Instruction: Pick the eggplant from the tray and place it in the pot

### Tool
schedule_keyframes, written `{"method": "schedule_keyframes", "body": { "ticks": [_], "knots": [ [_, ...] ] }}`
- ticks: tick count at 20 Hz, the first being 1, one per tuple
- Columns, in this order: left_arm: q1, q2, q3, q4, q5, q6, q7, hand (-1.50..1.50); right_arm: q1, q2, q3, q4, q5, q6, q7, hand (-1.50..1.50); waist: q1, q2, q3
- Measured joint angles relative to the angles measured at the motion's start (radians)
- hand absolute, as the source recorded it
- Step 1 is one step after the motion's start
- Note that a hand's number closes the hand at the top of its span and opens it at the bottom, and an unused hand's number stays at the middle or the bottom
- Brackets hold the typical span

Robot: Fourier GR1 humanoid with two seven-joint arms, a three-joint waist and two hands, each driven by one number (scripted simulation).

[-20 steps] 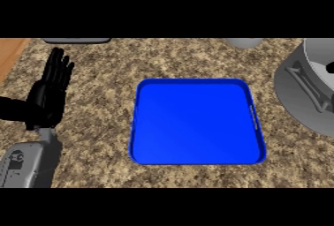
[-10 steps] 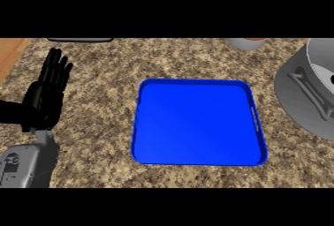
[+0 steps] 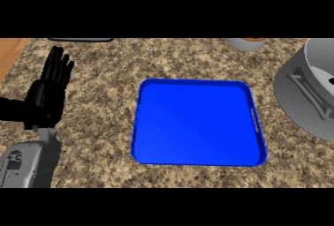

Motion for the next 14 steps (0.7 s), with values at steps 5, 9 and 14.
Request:
{"method": "schedule_keyframes", "body": {
  "ticks": [5,9,14],
  "knots": [
    [0.005,-0.006,0.001,0.002,-0.003,0.005,-0.004,0.0,0.003,0.016,-0.034,-0.037,-0.081,-0.133,-0.1,-1.5,-0.007,-0.001,0.005],
    [0.016,-0.011,-0.007,-0.018,-0.008,0.008,0.003,0.0,0.011,0.038,-0.085,-0.086,-0.183,-0.222,-0.155,-1.5,-0.012,-0.001,0.009],
    [0.039,-0.015,-0.01,-0.043,-0.011,0.011,0.014,0.0,0.084,0.069,-0.134,-0.227,-0.34,-0.266,-0.24,-1.5,-0.018,-0.003,0.011]
  ]
}}
